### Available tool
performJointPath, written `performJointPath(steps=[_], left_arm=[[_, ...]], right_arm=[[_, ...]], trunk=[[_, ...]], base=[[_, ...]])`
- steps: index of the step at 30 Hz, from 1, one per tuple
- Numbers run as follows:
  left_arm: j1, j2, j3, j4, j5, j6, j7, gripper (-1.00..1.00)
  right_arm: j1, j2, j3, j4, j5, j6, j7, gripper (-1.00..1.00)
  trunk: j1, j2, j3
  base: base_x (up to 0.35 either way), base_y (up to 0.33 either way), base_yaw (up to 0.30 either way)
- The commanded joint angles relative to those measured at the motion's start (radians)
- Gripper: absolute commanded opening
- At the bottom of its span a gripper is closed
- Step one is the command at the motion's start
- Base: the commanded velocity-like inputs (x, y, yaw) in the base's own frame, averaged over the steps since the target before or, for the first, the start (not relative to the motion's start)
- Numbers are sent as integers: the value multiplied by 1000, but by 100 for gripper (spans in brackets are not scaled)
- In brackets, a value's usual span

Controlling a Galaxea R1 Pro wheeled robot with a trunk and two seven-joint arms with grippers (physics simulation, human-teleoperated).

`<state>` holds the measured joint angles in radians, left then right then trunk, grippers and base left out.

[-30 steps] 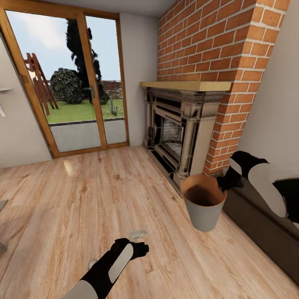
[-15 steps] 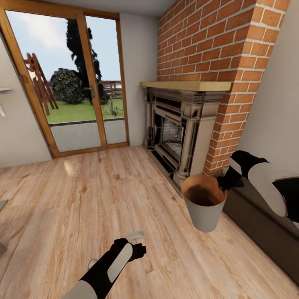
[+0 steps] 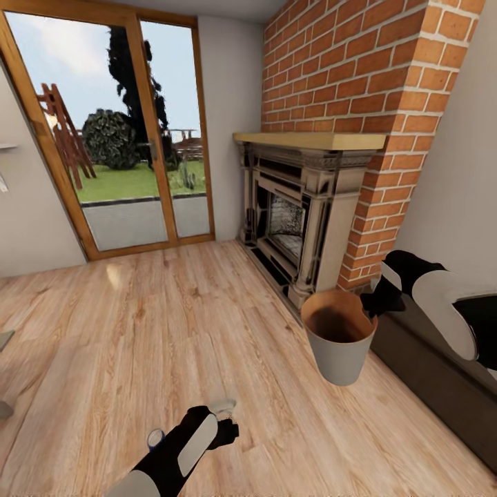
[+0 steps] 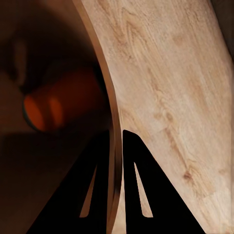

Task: Put the three can of soda from the living room inside the tash can in the kitchen.

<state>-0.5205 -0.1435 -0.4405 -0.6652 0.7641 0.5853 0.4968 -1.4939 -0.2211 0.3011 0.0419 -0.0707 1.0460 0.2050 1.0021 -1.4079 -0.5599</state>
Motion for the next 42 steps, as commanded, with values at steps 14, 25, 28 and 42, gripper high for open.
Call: performJointPath(steps=[14,25,28,42], left_arm=[[0,2,1,29,6,-4,3,100],[0,5,9,32,5,-5,-20,100],[0,6,7,32,2,-4,-38,100],[1,6,9,56,0,-2,-43,100]], right_arm=[[-2,1,-9,0,-17,1,7,-100],[-2,2,-8,0,-15,1,7,-100],[-2,2,-8,0,-15,1,7,-100],[0,7,-6,-2,14,1,6,-100]], trunk=[[8,-14,-29],[50,-91,-81],[61,-112,-96],[115,-210,-160]], base=[[0,0,0],[0,0,0],[0,0,0],[0,0,0]])
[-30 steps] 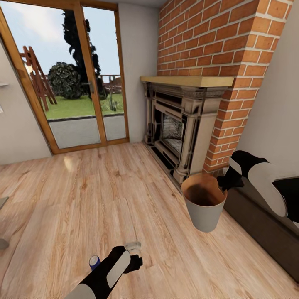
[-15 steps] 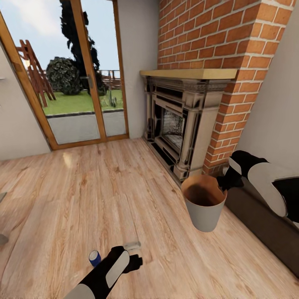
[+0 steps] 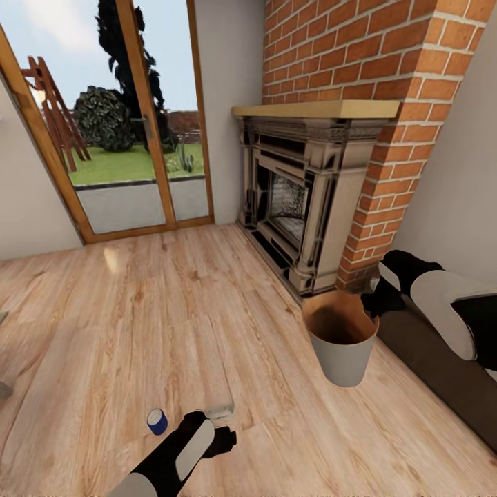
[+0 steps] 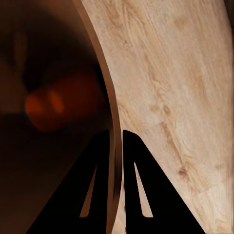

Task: Put the three can of soda from the living room inside the tash can in the kitchen.

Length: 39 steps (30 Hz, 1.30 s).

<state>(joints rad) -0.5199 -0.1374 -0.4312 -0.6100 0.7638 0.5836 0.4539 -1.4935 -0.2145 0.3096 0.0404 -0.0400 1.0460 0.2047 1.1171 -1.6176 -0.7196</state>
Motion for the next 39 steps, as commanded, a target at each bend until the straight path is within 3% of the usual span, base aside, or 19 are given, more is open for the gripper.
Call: performJointPath(steps=[1,5,14,39], left_arm=[[0,0,0,8,1,0,0,100],[-1,1,2,47,4,-5,-1,100],[0,15,6,73,8,-8,-7,100],[-2,18,6,71,8,-7,-5,100]], right_arm=[[-1,1,-14,0,-15,1,7,-100],[-1,10,-14,-1,-10,1,6,-100],[3,62,-11,-1,-6,1,1,-100],[4,68,8,-1,-8,1,1,-100]], trunk=[[4,-7,-4],[19,-35,-20],[54,-98,-59],[149,-273,-149]], base=[[0,0,0],[0,0,0],[0,0,0],[0,0,55]])
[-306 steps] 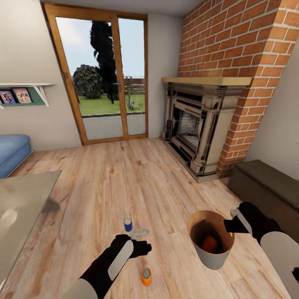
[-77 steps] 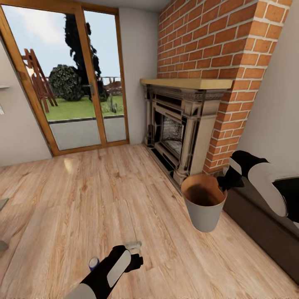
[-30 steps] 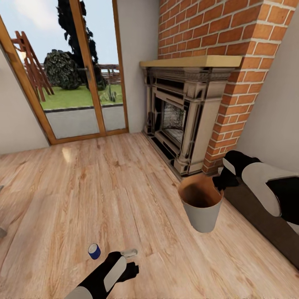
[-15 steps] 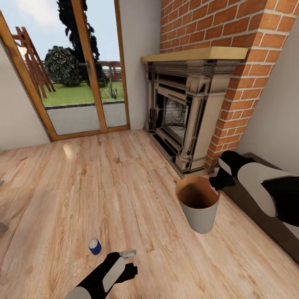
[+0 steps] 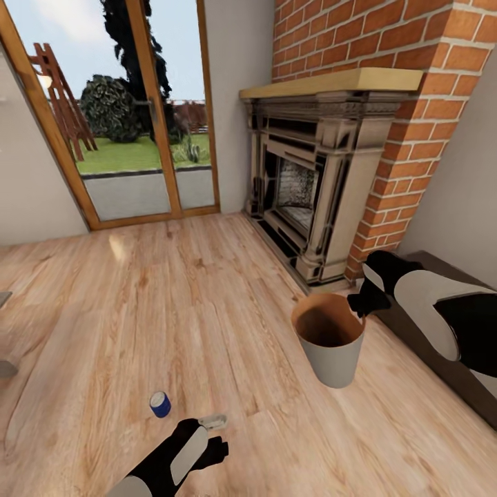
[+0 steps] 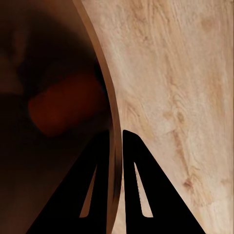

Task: Put the three can of soda from the living room inside the tash can in the kitchen.

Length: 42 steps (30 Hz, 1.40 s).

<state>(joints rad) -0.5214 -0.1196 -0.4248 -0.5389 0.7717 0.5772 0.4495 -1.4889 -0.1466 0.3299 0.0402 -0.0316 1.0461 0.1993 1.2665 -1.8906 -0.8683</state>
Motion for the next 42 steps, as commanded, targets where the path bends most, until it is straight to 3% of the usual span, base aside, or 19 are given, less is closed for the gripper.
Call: performJointPath(steps=[1,9,20,33,42], left_arm=[[0,0,0,0,0,0,0,100],[-1,6,-1,-2,-1,6,-3,100],[-18,27,-1,-5,0,10,-6,100],[-19,26,-1,-4,-2,7,-5,100],[-20,28,-1,-5,0,9,-5,100]], right_arm=[[-1,0,-12,0,-16,1,6,-100],[-1,0,-11,0,-15,1,6,-100],[-1,1,-11,0,-15,1,6,-100],[-1,-1,-11,0,-15,1,6,-100],[-1,-1,-11,0,-14,1,6,-100]], trunk=[[4,-7,-3],[34,-63,-32],[77,-140,-67],[77,-140,-72],[107,-196,-111]], base=[[0,0,199],[0,0,202],[0,0,24],[0,0,0],[0,0,0]])
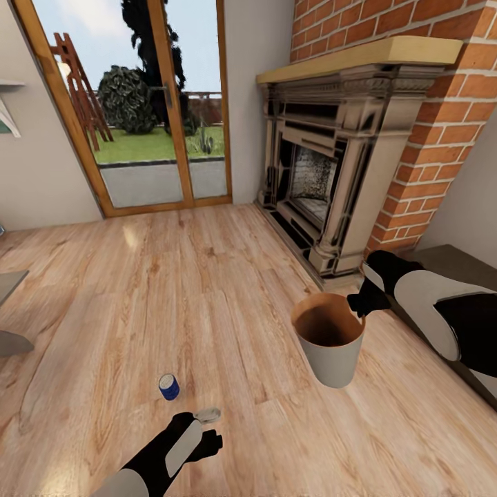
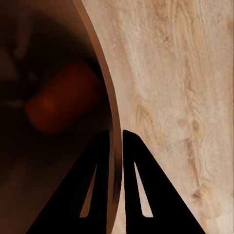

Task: Put the three can of soda from the living room inside the tash can in the kitchen.

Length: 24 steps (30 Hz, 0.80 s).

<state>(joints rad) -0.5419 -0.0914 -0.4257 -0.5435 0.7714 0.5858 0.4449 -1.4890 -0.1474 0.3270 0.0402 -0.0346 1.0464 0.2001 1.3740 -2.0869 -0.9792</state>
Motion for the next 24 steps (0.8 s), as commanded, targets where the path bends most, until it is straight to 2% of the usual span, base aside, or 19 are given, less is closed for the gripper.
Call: performJointPath(steps=[1,5,14,20,24], left_arm=[[0,0,0,0,0,0,0,100],[-1,2,-1,-1,-1,0,0,100],[-1,23,-1,-1,0,0,0,100],[-1,25,-1,-1,0,0,0,100],[-1,24,-1,-1,0,0,-1,100]], right_arm=[[-1,0,-8,0,-11,1,5,-100],[-1,0,-8,0,-11,1,5,-100],[-1,1,-8,0,-11,1,5,-100],[-1,1,-8,0,-11,1,5,-100],[-1,1,-8,0,-11,1,5,-100]], trunk=[[0,0,-2],[0,0,-8],[0,0,-18],[0,0,-24],[15,-28,-41]], base=[[0,0,0],[0,0,0],[0,0,3],[0,0,106],[0,0,158]])
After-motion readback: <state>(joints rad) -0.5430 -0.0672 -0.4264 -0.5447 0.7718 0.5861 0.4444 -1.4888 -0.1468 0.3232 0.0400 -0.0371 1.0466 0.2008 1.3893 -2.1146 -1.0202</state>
